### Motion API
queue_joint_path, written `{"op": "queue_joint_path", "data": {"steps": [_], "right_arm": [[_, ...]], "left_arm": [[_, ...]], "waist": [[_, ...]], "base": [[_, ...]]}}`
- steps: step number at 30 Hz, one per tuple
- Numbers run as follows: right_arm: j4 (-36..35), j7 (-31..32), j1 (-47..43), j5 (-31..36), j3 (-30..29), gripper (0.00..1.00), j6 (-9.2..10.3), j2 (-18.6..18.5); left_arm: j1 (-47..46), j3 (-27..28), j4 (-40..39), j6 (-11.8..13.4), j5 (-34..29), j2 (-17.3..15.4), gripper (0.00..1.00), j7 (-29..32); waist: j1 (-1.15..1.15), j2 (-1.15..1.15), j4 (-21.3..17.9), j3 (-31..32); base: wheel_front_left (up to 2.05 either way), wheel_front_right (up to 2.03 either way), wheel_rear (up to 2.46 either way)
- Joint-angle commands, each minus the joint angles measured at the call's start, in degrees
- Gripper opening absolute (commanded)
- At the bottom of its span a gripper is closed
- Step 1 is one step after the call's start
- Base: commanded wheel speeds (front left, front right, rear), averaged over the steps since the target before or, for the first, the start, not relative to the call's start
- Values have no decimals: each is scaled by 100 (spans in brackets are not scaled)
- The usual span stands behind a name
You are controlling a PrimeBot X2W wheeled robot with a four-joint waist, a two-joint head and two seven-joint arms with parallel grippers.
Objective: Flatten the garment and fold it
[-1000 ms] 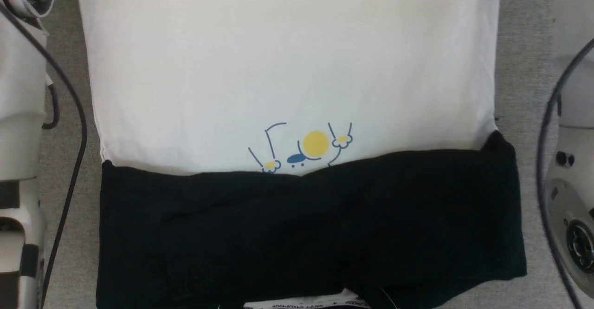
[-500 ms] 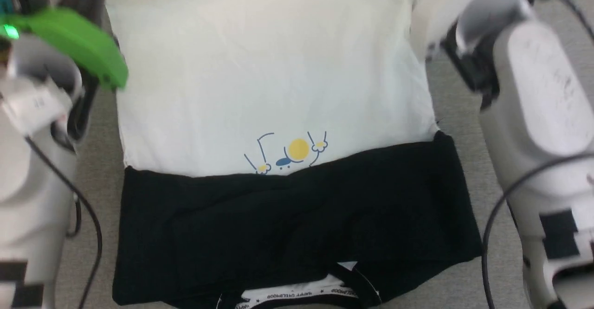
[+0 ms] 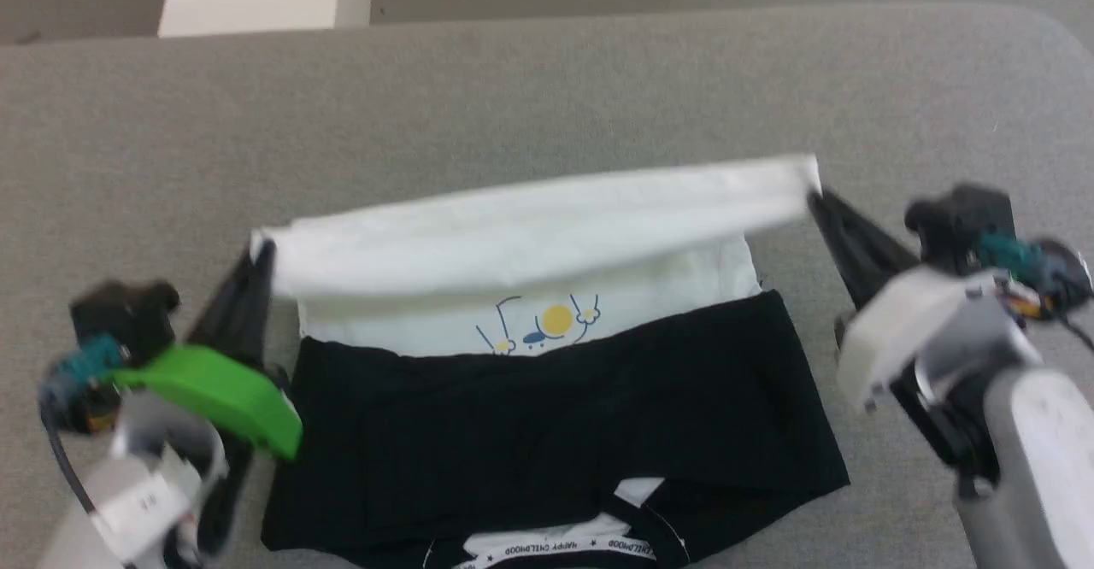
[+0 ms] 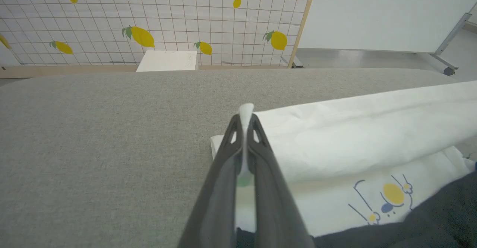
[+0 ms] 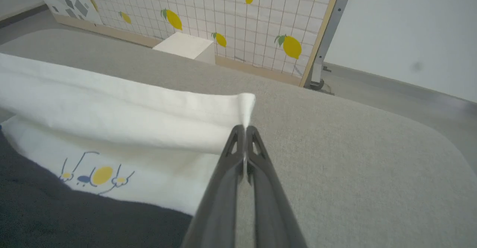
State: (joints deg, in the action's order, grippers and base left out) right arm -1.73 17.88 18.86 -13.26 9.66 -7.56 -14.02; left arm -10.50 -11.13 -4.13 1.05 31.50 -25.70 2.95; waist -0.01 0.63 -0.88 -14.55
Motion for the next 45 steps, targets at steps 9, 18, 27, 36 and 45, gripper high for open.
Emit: {"op": "queue_joint_path", "data": {"steps": [9,18,27,36,45], "right_arm": [[-1167,996,-1904,133,-627,0,8,354],[-1287,1541,-3065,459,-1135,0,8,900],[-519,1480,-3310,316,-992,14,8,1093],[-654,1292,-3498,37,-1171,100,8,1112],[-686,37,-2986,-225,-1727,100,8,1114]], "left_arm": [[1365,-103,-291,153,333,165,0,-10],[2004,-258,59,140,468,295,0,-119],[2134,-367,919,95,564,515,0,-331],[2204,-211,1050,177,477,531,100,-862],[1601,84,758,303,-230,644,100,-1759]], "waist": [[1,-63,148,613],[1,-63,147,672],[1,-63,152,703],[1,-63,227,900],[1,-63,307,1074]], "base": [[0,0,0],[0,0,0],[0,0,0],[0,0,0],[0,0,0]]}}
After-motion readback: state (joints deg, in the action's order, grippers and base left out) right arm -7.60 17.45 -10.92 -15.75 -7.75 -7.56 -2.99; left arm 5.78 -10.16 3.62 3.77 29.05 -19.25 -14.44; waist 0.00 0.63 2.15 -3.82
